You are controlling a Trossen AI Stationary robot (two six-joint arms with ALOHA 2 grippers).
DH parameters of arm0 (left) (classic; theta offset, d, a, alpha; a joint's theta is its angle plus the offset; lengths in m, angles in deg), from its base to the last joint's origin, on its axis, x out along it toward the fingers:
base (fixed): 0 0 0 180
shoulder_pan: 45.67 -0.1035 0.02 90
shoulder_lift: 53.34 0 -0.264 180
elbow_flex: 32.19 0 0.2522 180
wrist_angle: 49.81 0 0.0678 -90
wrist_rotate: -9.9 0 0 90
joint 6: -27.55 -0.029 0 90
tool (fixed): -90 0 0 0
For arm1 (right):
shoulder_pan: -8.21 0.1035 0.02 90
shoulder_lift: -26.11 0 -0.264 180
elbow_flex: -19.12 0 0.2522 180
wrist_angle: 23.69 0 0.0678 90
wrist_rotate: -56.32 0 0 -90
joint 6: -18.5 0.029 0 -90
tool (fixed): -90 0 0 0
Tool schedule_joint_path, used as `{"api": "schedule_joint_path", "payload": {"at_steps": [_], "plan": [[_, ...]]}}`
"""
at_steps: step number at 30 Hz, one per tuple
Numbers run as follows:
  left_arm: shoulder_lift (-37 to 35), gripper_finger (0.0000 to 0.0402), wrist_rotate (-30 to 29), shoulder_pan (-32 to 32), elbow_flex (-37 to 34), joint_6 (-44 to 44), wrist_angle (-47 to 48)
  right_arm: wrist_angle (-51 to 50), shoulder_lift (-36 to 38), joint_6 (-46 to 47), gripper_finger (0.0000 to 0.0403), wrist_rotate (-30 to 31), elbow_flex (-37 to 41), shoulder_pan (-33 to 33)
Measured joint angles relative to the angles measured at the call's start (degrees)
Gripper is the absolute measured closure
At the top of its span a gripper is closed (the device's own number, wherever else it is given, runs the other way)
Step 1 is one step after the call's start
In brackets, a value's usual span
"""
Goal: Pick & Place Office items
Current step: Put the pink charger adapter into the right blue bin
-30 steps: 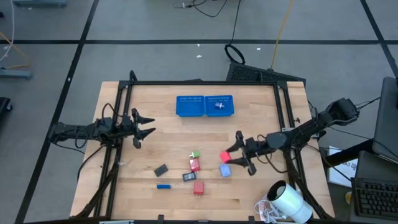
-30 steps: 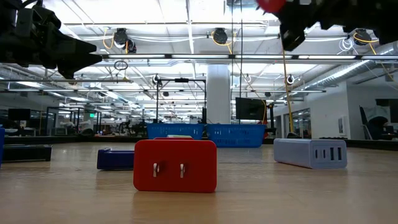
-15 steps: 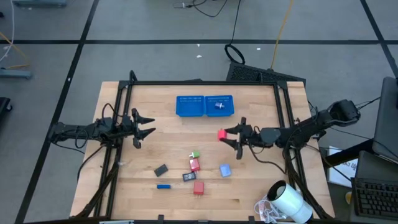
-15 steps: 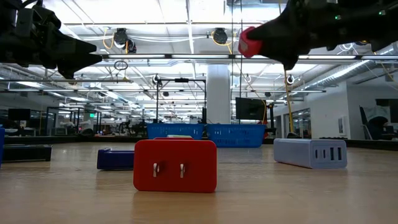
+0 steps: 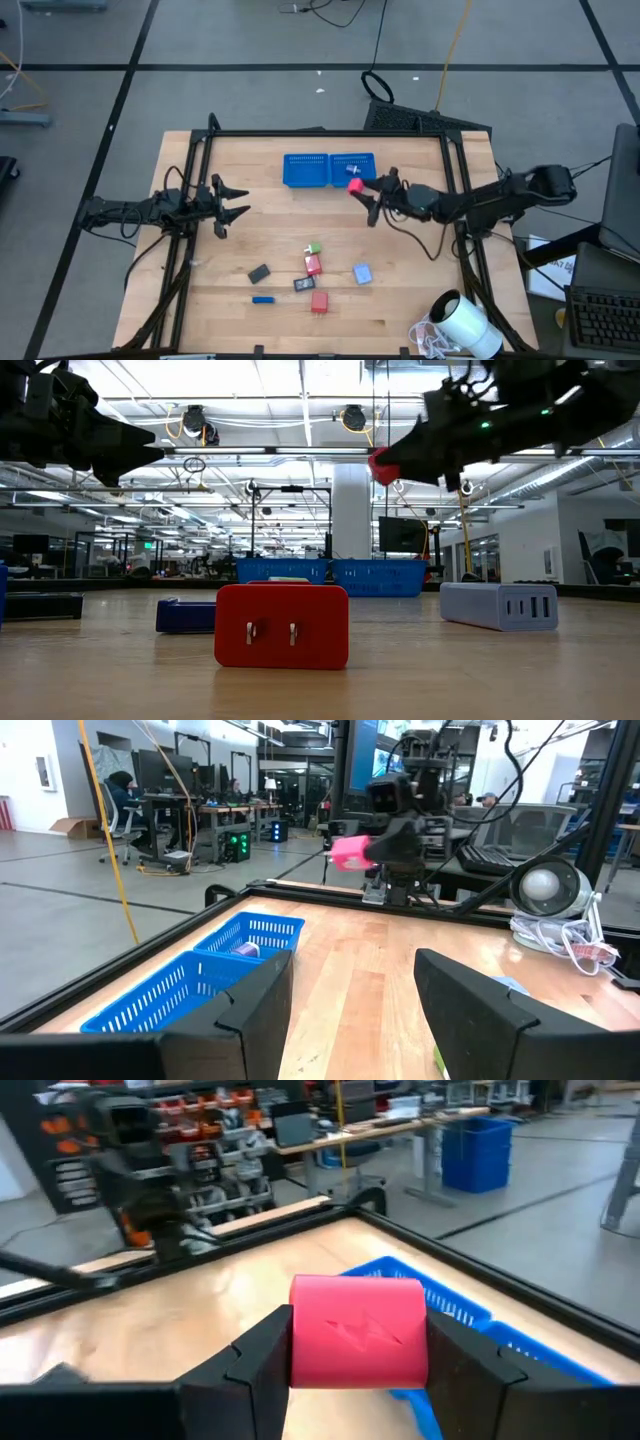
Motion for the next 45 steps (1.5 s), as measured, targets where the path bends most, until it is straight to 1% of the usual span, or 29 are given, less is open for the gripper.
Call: {"api": "schedule_joint_path", "payload": {"at_steps": [3,6,10,13,17,19,24,35,39,45], "plan": [[0.0,0.0188,0.0,0.0,0.0,0.0,0.0,-3.4,-3.1,1.0,0.0229,-0.4,-2.5,-4.3],[0.0,0.0188,0.0,0.0,0.0,0.0,0.0,-8.5,-6.3,1.6,0.0229,-4.1,-5.2,-9.3],[0.0,0.0188,0.0,0.0,0.0,0.0,0.0,-12.5,-10.6,3.9,0.0229,-8.9,-8.6,-15.6],[0.0,0.0188,0.1,0.0,0.0,0.0,0.0,-12.6,-13.4,3.9,0.0229,-9.0,-10.1,-18.7],[0.0,0.0188,0.0,0.0,0.0,0.0,0.0,-14.4,-14.7,3.9,0.0229,-9.0,-10.1,-21.7],[0.0,0.0188,0.1,0.0,0.0,0.0,0.0,-17.3,-14.9,3.9,0.0229,-9.0,-10.0,-22.7],[0.0,0.0188,0.3,0.0,0.0,0.0,0.0,-20.0,-14.8,4.5,0.0229,-9.0,-10.0,-23.8],[0.0,0.0188,0.4,0.0,0.0,0.0,0.0,-21.7,-14.8,3.8,0.0229,-8.5,-10.0,-23.8],[0.0,0.0188,0.4,0.0,0.0,0.0,0.0,-22.4,-14.8,3.7,0.0229,-5.7,-10.0,-23.8],[0.0,0.0188,0.4,0.0,0.0,0.0,0.0,-22.4,-14.8,3.8,0.0229,-4.4,-10.0,-24.0]]}}
